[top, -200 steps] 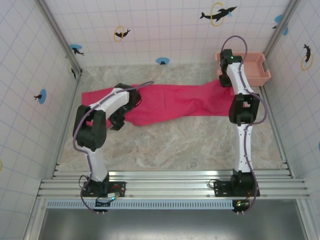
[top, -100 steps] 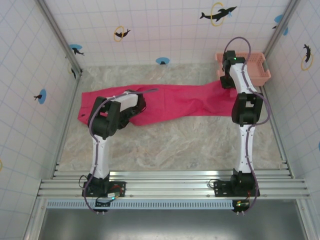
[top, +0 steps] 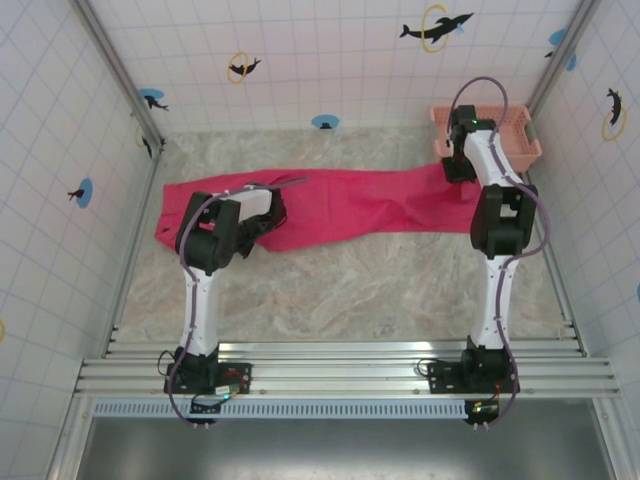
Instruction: Roll up the long pants
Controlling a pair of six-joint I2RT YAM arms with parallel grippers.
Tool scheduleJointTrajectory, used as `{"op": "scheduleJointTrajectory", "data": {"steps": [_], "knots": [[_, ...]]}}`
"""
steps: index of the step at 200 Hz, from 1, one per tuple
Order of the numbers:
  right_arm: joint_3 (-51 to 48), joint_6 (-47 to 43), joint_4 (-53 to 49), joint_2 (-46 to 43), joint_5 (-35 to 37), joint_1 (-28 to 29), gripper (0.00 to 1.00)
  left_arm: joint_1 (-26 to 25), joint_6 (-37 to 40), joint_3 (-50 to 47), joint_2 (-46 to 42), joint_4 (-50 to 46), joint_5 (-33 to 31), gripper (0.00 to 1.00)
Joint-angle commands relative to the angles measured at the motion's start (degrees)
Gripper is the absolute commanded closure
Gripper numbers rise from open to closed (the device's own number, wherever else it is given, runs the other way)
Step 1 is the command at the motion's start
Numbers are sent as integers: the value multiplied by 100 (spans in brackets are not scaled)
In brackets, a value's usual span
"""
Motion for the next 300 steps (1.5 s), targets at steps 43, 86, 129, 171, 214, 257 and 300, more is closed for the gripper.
{"op": "scheduleJointTrajectory", "data": {"steps": [43, 86, 129, 171, 214, 257, 300], "knots": [[-583, 27, 103, -813, 25, -65, 86, 281, 363, 1330, -1036, -1232, -250, 100], [-1381, 35, 308, -1233, 27, -124, 86, 1090, 1296, 3015, -1160, -1279, -45, 100], [-1540, 11, 177, -1337, 3, -119, 86, 1812, 1291, 4430, 81, -1285, 527, 100], [-799, 44, -25, -857, 271, -67, 86, 1891, 1424, 5585, 1475, -1052, 590, 100], [1189, 160, -518, 395, 560, 42, 81, 1930, 1861, 5782, 1857, -18, 420, 100], [2392, 328, -962, 1245, 583, 119, 44, 1970, 2346, 5896, 1906, 723, 425, 23], [1673, 245, -1022, 277, 464, -147, 39, 1935, 2140, 5772, 1633, 461, 381, 3]]}}
